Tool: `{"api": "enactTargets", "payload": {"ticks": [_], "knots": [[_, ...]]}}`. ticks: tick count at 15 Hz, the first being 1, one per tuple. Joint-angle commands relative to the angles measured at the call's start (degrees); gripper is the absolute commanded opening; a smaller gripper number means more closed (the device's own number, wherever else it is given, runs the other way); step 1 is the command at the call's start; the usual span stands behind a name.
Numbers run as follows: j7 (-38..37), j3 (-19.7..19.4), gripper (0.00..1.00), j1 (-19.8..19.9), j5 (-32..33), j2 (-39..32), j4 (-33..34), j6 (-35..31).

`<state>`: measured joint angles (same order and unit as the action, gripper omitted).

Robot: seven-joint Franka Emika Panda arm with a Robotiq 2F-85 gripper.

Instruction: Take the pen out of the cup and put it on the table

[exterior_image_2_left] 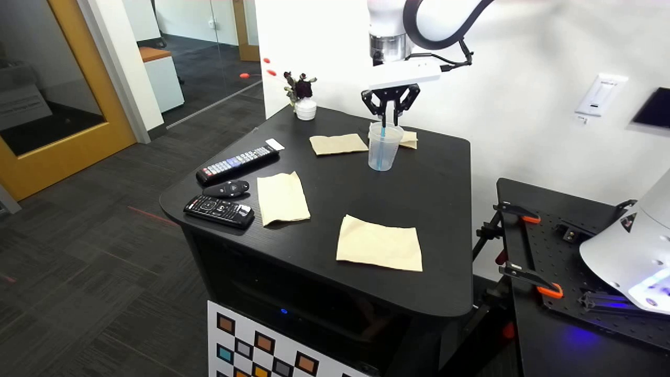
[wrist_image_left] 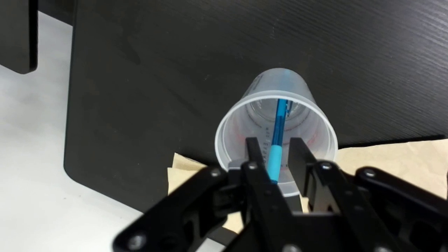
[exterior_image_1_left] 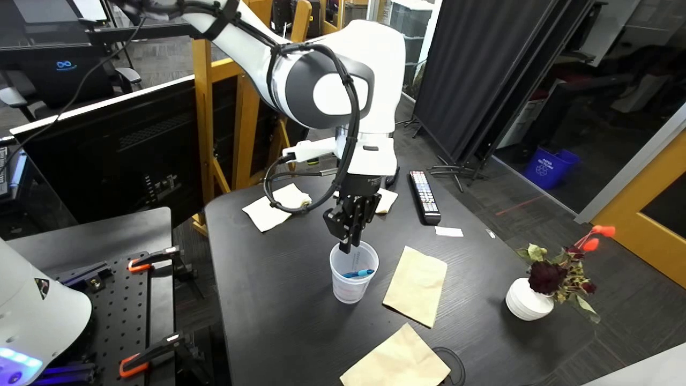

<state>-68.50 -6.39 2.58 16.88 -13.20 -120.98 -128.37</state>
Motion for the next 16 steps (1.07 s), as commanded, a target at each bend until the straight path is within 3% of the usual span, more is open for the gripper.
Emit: {"api": "enactTargets", "payload": {"ticks": [1, 10, 16], "knots": [[3.3, -0.8, 0.30, 0.2, -1.9, -2.0, 2.2, -0.9], [7.6, -1.9, 0.39, 0.7, -4.0, -6.6, 5.4, -2.1], [9.4, -2.9, 0.34, 0.7, -5.0, -9.0, 6.5, -5.0]]}}
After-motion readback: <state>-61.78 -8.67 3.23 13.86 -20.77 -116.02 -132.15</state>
